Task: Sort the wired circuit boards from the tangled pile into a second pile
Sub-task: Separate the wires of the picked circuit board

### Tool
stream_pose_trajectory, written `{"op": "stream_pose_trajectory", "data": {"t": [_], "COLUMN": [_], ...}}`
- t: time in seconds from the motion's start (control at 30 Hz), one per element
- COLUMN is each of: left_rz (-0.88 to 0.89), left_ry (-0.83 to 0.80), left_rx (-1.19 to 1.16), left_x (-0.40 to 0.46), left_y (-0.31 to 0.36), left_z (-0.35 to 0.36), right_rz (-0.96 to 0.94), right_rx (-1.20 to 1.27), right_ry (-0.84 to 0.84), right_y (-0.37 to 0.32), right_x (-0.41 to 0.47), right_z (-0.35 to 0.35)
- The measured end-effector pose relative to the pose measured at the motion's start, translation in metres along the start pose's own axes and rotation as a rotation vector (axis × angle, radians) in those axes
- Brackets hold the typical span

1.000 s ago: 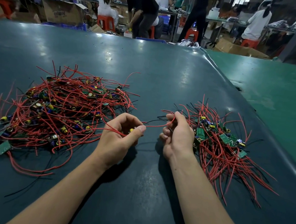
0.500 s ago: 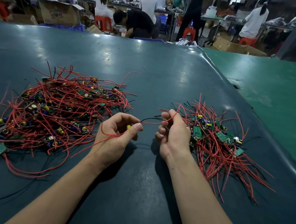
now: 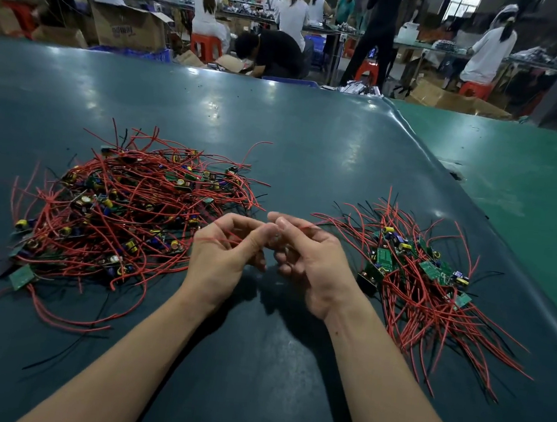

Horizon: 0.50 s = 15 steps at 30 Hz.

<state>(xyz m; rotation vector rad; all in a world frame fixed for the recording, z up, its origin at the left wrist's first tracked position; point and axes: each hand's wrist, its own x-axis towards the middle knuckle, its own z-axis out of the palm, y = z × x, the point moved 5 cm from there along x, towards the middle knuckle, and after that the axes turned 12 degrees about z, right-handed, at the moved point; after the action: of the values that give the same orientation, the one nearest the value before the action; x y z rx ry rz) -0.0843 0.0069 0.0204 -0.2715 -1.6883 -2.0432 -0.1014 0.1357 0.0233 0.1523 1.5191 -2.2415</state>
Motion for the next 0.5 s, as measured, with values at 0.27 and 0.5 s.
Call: {"op": "stream_pose_trajectory", "data": {"t": [0.27,0.5], "left_rz": [-0.003,0.055], "left_ry": [0.014,0.156], "left_rx": [-0.091,-0.172], "left_x": [0.000,0.007], "left_y": [0.002,0.003], "left_z": [0.004,-0.011], "right_rz": [-0.174,-0.250], "right_rx": [0.022,0.311], "right_ry": [0.193,0.347], "right_y": [-0.012,-0.021], "right_x": [0.002,0.002], "right_z": [-0.017,-0.043]}}
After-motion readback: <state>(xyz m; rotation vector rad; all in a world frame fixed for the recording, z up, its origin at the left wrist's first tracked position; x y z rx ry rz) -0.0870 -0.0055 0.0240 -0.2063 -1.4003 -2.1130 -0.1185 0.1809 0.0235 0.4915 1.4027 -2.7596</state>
